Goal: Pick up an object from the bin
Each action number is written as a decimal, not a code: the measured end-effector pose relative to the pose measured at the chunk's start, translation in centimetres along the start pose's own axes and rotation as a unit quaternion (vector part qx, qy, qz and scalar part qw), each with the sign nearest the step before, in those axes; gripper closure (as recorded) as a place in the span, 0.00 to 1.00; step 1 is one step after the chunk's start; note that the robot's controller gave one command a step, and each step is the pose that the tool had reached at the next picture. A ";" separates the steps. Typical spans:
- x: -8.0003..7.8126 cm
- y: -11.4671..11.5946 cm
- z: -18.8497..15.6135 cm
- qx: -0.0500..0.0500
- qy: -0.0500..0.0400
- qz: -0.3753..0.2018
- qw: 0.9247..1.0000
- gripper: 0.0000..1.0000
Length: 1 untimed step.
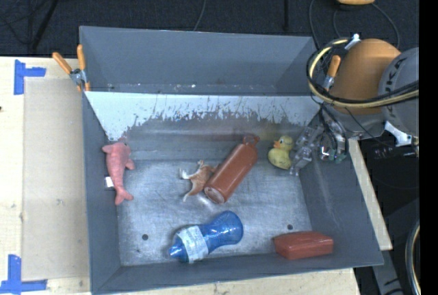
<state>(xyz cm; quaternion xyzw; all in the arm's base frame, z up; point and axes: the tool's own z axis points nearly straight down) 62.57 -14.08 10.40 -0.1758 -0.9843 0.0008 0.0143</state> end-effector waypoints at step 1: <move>-0.4 0.1 -10.1 -0.004 -0.018 -0.001 1.000 1.00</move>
Offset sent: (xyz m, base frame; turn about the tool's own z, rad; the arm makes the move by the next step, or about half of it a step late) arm -0.0001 0.0000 0.0663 -0.0001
